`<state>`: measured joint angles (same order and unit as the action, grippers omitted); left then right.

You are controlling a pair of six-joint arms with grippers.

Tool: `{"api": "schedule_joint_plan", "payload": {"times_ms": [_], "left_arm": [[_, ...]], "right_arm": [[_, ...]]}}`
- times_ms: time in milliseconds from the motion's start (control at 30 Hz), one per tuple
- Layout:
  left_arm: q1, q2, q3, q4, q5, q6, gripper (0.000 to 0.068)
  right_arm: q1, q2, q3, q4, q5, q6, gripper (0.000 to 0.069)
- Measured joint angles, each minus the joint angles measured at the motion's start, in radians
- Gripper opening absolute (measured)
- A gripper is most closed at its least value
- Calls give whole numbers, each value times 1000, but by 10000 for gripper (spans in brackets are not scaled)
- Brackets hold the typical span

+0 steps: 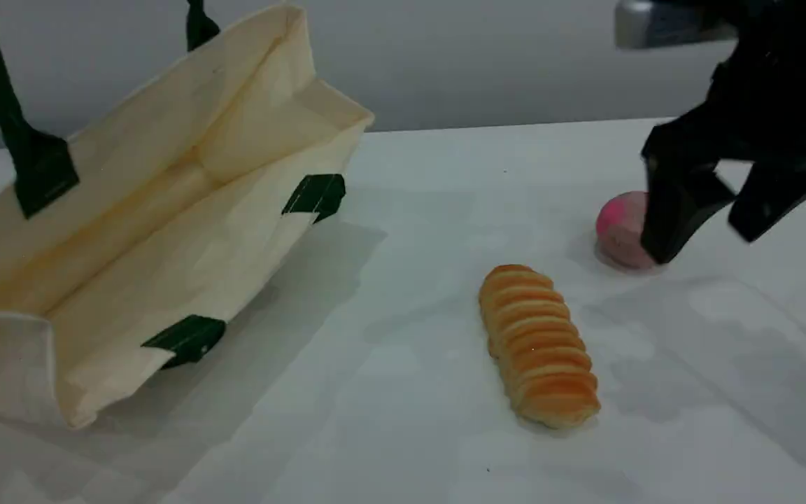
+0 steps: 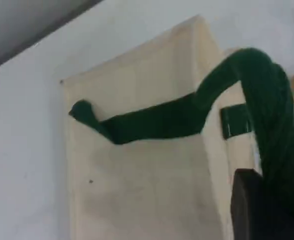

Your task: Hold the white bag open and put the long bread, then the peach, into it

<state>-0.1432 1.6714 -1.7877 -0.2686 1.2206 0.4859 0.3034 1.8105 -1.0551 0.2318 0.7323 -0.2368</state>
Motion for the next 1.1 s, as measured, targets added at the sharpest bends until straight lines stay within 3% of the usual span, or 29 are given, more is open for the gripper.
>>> {"api": "schedule_joint_plan", "payload": {"times_ms": [300, 1100], "left_arm": [[0, 0, 0, 5, 1, 0, 89], [0, 1, 0, 5, 1, 0, 89]], "right_arm": [[108, 83, 0, 0, -79, -1, 586], [117, 177, 0, 35, -209, -12, 586]]}}
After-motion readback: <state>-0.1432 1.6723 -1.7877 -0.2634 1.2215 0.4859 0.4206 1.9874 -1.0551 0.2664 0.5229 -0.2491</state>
